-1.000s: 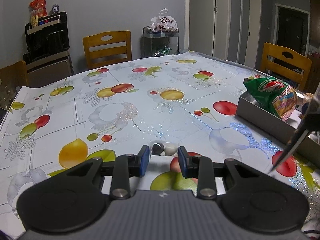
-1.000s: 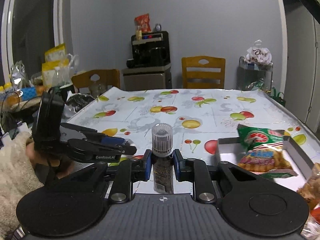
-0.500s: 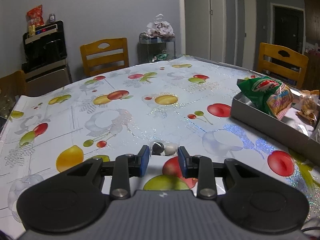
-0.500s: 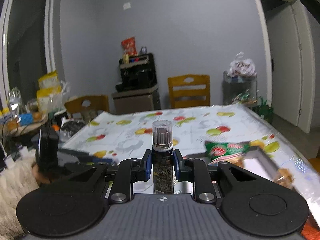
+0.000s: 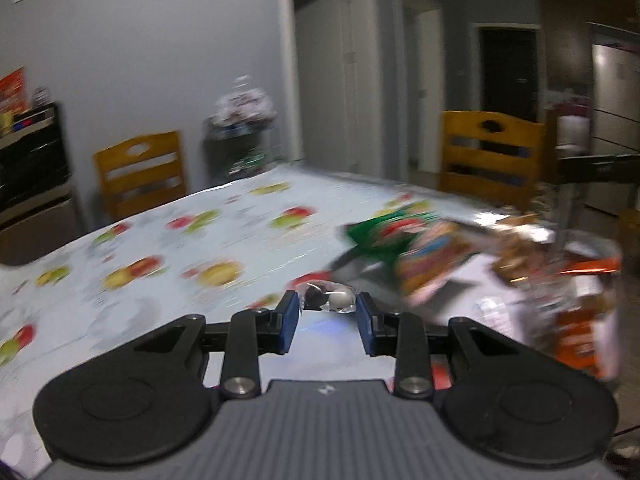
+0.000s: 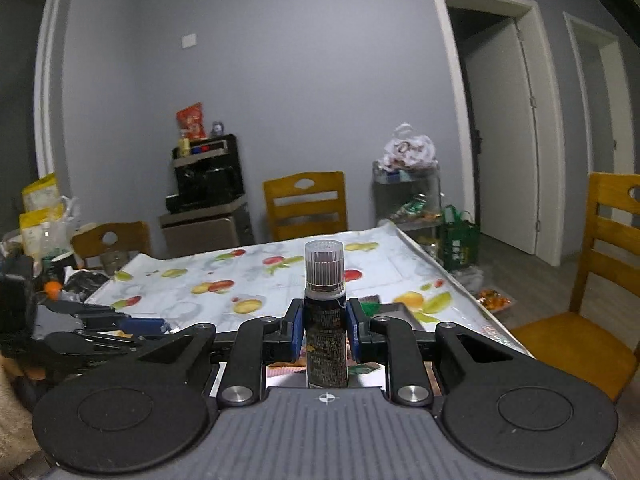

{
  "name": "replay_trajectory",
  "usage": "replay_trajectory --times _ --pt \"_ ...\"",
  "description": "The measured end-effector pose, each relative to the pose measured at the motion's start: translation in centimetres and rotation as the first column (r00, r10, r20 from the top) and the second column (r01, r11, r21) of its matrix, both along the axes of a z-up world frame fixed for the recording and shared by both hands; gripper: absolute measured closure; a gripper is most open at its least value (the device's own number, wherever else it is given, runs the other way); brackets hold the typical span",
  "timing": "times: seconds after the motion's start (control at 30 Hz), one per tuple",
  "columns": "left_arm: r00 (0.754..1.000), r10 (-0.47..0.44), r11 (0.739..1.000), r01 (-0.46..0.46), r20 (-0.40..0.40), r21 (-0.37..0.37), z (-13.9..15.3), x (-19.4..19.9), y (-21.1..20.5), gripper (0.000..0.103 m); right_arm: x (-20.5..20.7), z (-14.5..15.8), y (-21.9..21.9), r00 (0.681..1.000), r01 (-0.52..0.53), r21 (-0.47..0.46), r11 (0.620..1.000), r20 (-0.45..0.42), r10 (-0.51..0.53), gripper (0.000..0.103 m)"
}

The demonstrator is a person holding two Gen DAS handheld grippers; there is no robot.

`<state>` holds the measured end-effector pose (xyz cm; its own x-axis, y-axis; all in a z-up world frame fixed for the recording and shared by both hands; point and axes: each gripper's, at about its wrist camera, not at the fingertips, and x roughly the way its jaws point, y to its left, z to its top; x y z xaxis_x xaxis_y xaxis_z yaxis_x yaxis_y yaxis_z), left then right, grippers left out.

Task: Organize snacks
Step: 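Carry the snack tube and the wrapped sweet over the grey tray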

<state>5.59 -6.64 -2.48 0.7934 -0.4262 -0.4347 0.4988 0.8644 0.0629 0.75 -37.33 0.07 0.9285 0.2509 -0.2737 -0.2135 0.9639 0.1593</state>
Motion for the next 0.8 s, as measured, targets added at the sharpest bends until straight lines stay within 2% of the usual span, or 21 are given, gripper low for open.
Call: replay_trajectory --times 0.13,0.33,0.53,0.8 --pt "0.993 -0.118 0.993 0.118 0.019 0.015 0.5 -0.8 -4.8 0.074 0.2 -0.1 -0.4 1.0 0.015 0.007 1.0 0.002 -0.015 0.079" --pt "0.984 -0.18 0.981 0.179 0.005 0.069 -1.3 -0.3 -10.5 0.074 1.8 -0.9 0.2 0.999 0.015 0.018 1.0 -0.031 -0.015 0.079" --pt "0.984 -0.16 0.987 0.162 -0.072 0.021 -3.6 1.4 -10.8 0.074 3.7 -1.9 0.4 0.996 0.008 0.058 0.998 -0.09 -0.003 0.079" --pt "0.985 -0.162 0.985 0.165 -0.064 0.05 -4.9 1.3 -10.3 0.074 5.9 -3.6 1.5 0.985 -0.002 0.099 0.995 -0.172 0.019 0.079"
